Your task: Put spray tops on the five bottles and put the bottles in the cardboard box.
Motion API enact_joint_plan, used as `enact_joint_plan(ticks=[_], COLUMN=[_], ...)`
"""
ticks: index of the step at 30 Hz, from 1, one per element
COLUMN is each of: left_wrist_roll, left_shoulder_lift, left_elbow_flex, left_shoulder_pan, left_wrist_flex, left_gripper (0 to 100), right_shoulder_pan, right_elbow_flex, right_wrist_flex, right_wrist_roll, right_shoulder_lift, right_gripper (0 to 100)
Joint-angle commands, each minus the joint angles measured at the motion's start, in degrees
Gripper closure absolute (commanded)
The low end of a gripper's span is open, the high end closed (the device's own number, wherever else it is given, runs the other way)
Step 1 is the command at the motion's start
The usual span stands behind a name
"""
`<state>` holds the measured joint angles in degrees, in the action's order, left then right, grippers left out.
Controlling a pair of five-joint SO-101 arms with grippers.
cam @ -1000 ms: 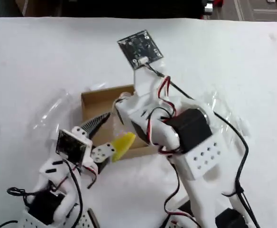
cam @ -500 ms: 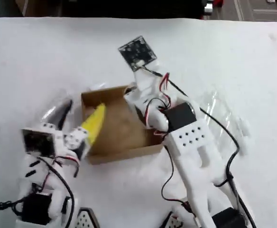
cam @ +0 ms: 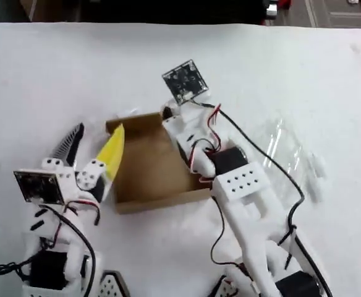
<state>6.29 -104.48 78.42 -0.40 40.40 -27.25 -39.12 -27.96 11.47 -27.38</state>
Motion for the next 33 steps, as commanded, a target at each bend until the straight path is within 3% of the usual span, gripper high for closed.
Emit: enact_joint_plan(ticks=[1,8,19,26,33], left_wrist_roll=[0.6,0.5,0.5,0.5,0.5], left_shoulder_lift=[-0.3,-0.3,-0.3,-0.3,-0.3], left_elbow_flex=[-0.2,0.6,2.6,2.6,2.6], left_shoulder_pan=[-0.6,-0.6,1.4,1.3,0.9], left_wrist_flex=[-1.8,-2.1,-4.7,-4.7,-4.7], left_gripper=[75,75,75,75,75], right_shoulder_pan=[1.3,5.1,5.8,4.9,4.6], right_elbow_flex=[0.9,6.8,7.4,7.3,10.3], right_wrist_flex=[2.2,2.5,2.9,2.4,-1.3], right_wrist_roll=[1.9,4.6,4.6,4.6,4.6], right_shoulder_lift=[2.1,11.7,13.1,12.6,9.9], right_gripper=[98.1,98.1,97.8,76.8,76.6])
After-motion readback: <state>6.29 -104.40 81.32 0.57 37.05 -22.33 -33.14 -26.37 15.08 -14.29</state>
